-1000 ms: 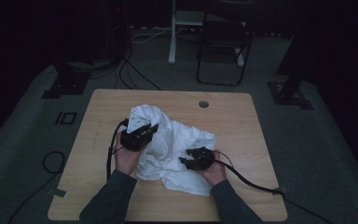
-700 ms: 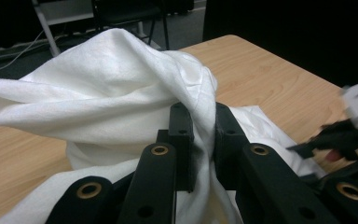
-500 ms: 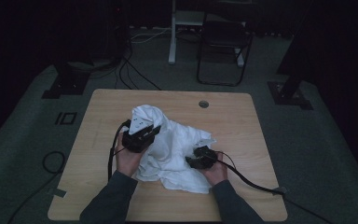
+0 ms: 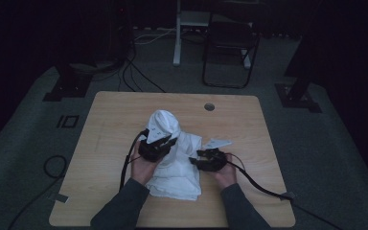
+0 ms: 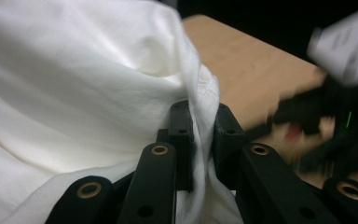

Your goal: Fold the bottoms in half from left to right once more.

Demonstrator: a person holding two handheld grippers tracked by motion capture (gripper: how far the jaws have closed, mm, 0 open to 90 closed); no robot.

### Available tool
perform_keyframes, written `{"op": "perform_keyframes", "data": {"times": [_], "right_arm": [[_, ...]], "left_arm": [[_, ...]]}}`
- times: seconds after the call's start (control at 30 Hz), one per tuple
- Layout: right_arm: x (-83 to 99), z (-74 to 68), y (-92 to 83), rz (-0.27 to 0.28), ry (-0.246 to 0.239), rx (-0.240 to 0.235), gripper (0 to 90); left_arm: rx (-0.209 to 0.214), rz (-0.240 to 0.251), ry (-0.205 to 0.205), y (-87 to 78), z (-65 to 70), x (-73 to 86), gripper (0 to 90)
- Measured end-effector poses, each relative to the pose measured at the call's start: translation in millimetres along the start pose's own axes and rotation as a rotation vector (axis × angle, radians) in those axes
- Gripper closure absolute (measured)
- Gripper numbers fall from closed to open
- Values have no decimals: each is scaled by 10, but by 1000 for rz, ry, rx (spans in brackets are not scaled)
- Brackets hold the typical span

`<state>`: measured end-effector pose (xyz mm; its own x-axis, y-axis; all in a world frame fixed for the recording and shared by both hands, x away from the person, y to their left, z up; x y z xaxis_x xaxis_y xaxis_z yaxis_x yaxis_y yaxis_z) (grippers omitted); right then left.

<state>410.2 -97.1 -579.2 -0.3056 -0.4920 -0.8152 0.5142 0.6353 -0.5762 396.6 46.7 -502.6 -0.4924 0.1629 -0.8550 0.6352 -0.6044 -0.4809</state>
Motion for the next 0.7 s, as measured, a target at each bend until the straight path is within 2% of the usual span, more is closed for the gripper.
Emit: {"op": "perform_keyframes", "data": {"times": [0.1, 0.2, 0.3, 0.37, 0.47, 0.5, 0.57, 0.6, 0.63, 0.7], "right_arm": [[33, 197, -182, 36, 49, 31, 492], [16, 295, -292, 64, 65, 52, 484], [-62, 287, -352, 108, 78, 39, 462], [-144, 222, -356, 143, 62, 5, 433], [-254, 108, -303, 163, 28, -40, 402], [-283, 92, -273, 159, 20, -40, 410], [-313, 118, -193, 123, 18, 2, 561], [-307, 155, -149, 95, 21, 26, 703], [-299, 188, -116, 88, 34, 29, 810], [-259, 284, -56, 65, 74, 53, 864]], "left_arm": [[29, -50, 2, 175, 97, 210, 811], [54, -110, -4, 327, 174, 441, 811], [82, -156, -10, 448, 226, 634, 810], [88, -172, -6, 497, 262, 719, 810], [87, -174, 1, 510, 296, 744, 809], [85, -176, 1, 508, 297, 740, 809], [91, -185, 2, 493, 290, 726, 803], [98, -185, -4, 480, 292, 710, 789], [110, -186, -17, 458, 301, 686, 756], [138, -173, -24, 365, 341, 603, 650]]}}
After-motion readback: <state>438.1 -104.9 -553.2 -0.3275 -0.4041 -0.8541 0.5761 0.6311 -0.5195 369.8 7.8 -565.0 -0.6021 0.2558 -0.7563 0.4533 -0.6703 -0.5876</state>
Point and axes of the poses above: each handheld gripper's, and its own axes: y roughly forward along the jaws, x roughly out of its underside, z roughly to its right, the point moved 8 cm from there along y, roughly forward along the jaws, and after that the axes turned 13 degrees about -y, right-handed, at the moved point
